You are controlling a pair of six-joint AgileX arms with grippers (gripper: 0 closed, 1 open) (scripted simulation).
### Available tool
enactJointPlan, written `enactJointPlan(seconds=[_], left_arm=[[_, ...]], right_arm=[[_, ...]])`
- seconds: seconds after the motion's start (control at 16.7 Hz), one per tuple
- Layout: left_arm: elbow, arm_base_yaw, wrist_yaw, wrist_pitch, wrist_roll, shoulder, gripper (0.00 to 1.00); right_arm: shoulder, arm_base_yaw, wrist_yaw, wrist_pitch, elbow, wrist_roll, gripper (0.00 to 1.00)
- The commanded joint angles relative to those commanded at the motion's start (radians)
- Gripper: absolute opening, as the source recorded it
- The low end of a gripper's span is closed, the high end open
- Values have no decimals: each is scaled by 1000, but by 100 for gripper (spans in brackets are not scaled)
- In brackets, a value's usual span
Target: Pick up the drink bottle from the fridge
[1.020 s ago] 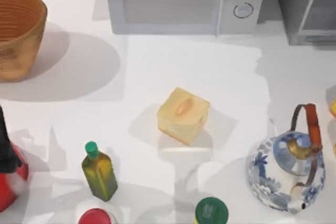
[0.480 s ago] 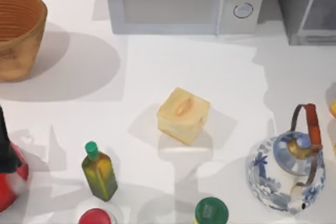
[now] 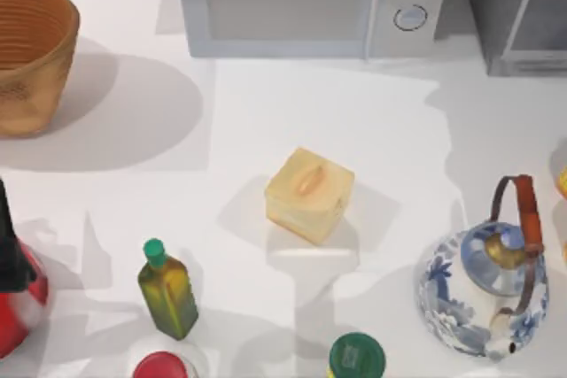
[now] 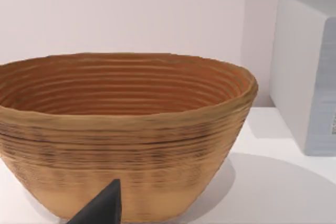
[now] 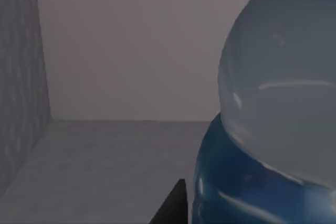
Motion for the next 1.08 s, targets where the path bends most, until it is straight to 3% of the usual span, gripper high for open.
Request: enactJointPlan(seconds=[0.24, 0.3, 0.84, 1.08], left_arm=[[0, 0, 0, 0, 0, 0, 100], [0, 0, 0, 0, 0, 0, 100], [0, 0, 0, 0, 0, 0, 100], [0, 0, 0, 0, 0, 0, 100]], right_arm=[[0, 0, 0, 0, 0, 0, 2], [0, 0, 0, 0, 0, 0, 0], [-5, -4, 0, -3, -1, 2, 0], [-82, -3, -1, -92, 13, 1, 0]])
